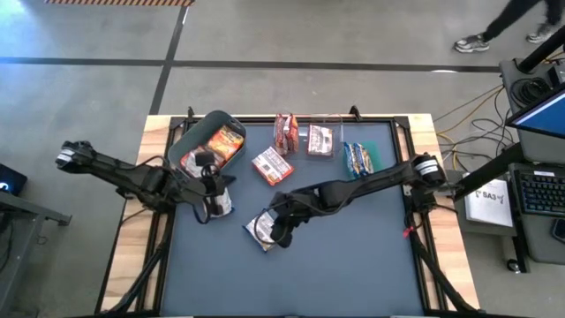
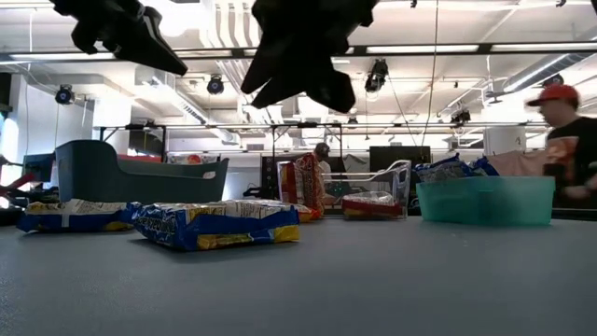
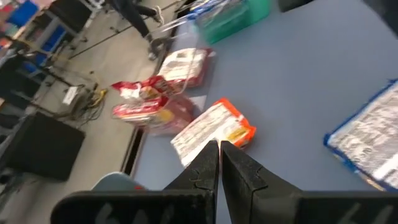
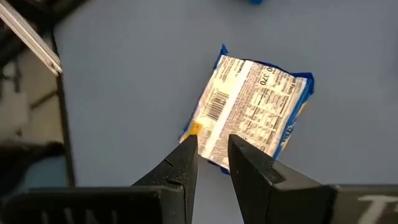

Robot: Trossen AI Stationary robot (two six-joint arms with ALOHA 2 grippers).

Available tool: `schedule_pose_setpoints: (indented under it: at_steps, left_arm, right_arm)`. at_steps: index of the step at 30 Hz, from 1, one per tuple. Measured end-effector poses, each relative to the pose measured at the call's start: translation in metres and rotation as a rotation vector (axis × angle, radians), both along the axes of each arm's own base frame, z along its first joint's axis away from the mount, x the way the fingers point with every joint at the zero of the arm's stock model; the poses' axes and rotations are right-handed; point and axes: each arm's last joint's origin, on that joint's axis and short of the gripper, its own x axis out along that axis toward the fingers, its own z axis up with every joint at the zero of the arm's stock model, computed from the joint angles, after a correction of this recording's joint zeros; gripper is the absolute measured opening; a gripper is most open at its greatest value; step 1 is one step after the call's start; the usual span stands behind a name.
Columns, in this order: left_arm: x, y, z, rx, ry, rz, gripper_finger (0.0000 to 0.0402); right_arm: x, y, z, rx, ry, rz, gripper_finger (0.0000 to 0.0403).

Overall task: Sort Maruchan noodles
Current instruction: Put the blue noodle pack into the green bin

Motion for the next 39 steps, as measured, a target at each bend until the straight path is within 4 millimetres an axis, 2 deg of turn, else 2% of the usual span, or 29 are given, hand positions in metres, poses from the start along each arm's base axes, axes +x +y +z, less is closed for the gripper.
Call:
schedule_pose_setpoints:
  at_steps: [4, 9, 13, 15, 21, 25, 33, 39]
  left_arm:
    - [-0.002, 0.001, -0.001, 0.015, 0.014, 0.022, 0.0000]
    - [-0.003, 0.001, -0.002, 0.002, 0.019, 0.033, 0.0000]
    - [-0.003, 0.002, -0.003, -0.003, 0.020, 0.037, 0.0000]
    - [-0.003, 0.002, -0.003, -0.002, 0.021, 0.037, 0.0000]
    - [-0.003, 0.002, -0.002, -0.002, 0.020, 0.036, 0.0000]
    - [-0.003, 0.002, -0.003, -0.002, 0.020, 0.036, 0.0000]
    - [-0.003, 0.002, -0.004, -0.006, 0.021, 0.039, 0.0000]
    - [-0.003, 0.002, -0.005, -0.005, 0.024, 0.039, 0.0000]
  right_arm:
    - [0.005, 0.006, 0.000, -0.114, 0.034, 0.134, 0.0077]
    - [0.002, 0.020, -0.004, -0.425, 0.013, 0.375, 0.0077]
    - [0.004, 0.031, -0.009, -0.700, 0.007, 0.465, 0.0095]
    - [0.008, 0.036, -0.012, -0.763, -0.003, 0.465, 0.0113]
    - [0.023, 0.051, -0.033, -0.709, 0.019, 0.568, 0.0176]
    - [0.036, 0.060, -0.044, -0.673, 0.056, 0.646, 0.0193]
    - [0.055, 0.060, -0.053, -0.602, 0.182, 0.714, 0.0175]
    - [0.058, 0.049, -0.058, -0.571, 0.226, 0.739, 0.0154]
